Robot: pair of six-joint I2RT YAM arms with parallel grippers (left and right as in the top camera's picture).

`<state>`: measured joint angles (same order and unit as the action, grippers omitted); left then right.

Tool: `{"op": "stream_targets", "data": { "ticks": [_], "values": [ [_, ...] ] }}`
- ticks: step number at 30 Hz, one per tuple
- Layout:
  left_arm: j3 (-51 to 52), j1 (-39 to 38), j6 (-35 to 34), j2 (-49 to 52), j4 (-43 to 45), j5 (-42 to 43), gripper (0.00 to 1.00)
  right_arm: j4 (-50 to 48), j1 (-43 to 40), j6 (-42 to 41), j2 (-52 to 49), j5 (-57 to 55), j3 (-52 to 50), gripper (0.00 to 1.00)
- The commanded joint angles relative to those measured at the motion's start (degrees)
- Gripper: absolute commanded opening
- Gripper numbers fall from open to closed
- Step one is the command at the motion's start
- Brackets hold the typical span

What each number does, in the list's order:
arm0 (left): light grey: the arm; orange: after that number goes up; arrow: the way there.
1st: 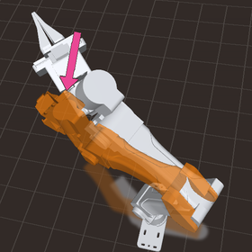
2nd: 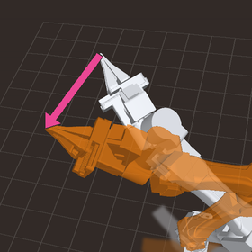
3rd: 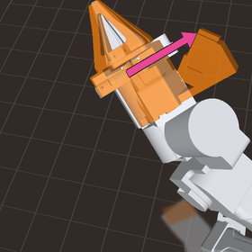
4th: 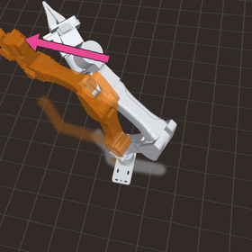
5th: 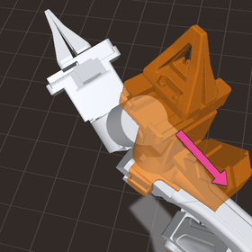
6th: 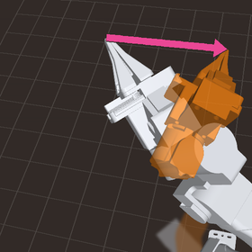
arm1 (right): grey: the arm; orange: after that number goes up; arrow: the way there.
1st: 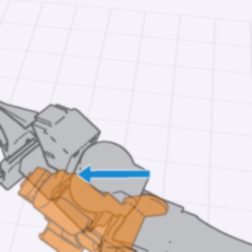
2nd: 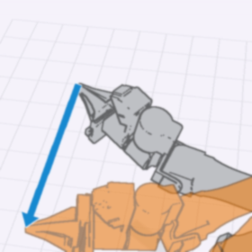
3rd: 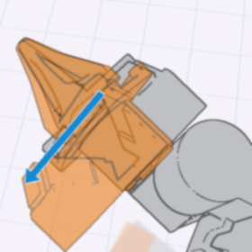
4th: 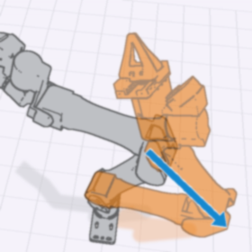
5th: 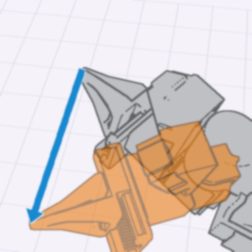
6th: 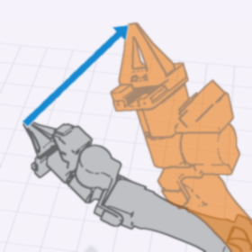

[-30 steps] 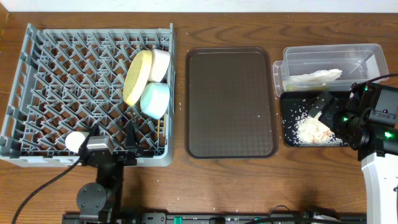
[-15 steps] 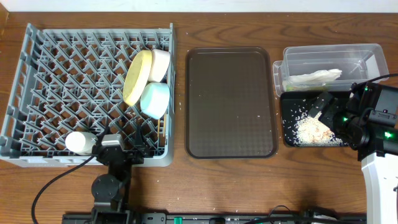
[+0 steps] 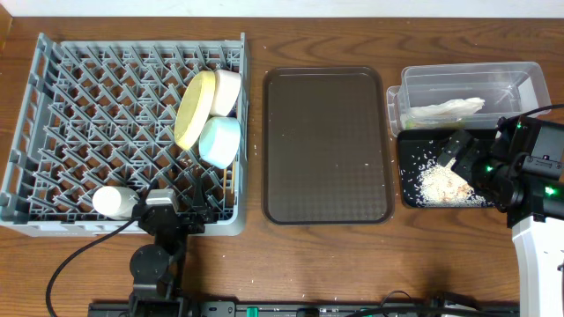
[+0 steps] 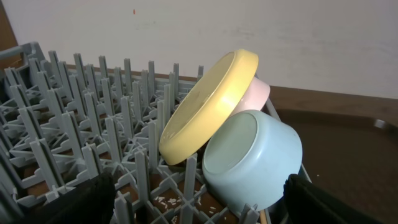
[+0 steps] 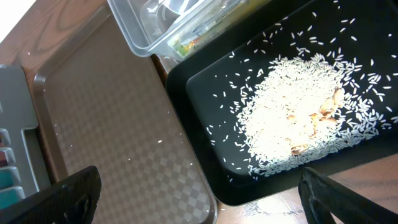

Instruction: Sort waste into correct bins and load items into the dishwasher

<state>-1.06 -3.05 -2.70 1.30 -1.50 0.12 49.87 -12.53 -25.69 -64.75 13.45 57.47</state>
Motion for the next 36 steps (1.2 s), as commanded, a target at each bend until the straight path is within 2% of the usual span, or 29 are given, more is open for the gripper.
{"op": "stream_targets", "data": {
  "ticks": [1, 16, 20, 25, 28, 36],
  "values": [
    [0.81, 0.31, 0.74, 0.11, -2.71, -0.57, 0.88, -0.11, -0.24, -0.59, 0.20, -0.13, 0.48, 0.99],
    [0.81, 0.31, 0.74, 0.11, -2.71, -0.57, 0.88, 1.99, -0.50, 1.11, 0.59, -0.20, 0.48, 0.99],
    [0.81, 0.31, 0.74, 0.11, -2.71, -0.57, 0.88, 1.20, 0.74, 2.93, 4.46, -5.20, 0.37, 0.99],
    [0.81, 0.31, 0.74, 0.11, -2.71, -0.57, 0.88, -11.10, 5.66, 16.74, 14.64, -5.92, -4.61, 0.99],
    [0.81, 0.31, 0.74, 0.11, -2.71, -0.57, 0.88, -15.04, 7.85, 22.58, 22.25, -5.95, -9.60, 0.99],
    [0.81, 0.31, 0.74, 0.11, -2.71, -0.57, 0.88, -17.62, 8.22, 23.23, 45.51, -6.80, -24.22, 0.99]
  ]
}}
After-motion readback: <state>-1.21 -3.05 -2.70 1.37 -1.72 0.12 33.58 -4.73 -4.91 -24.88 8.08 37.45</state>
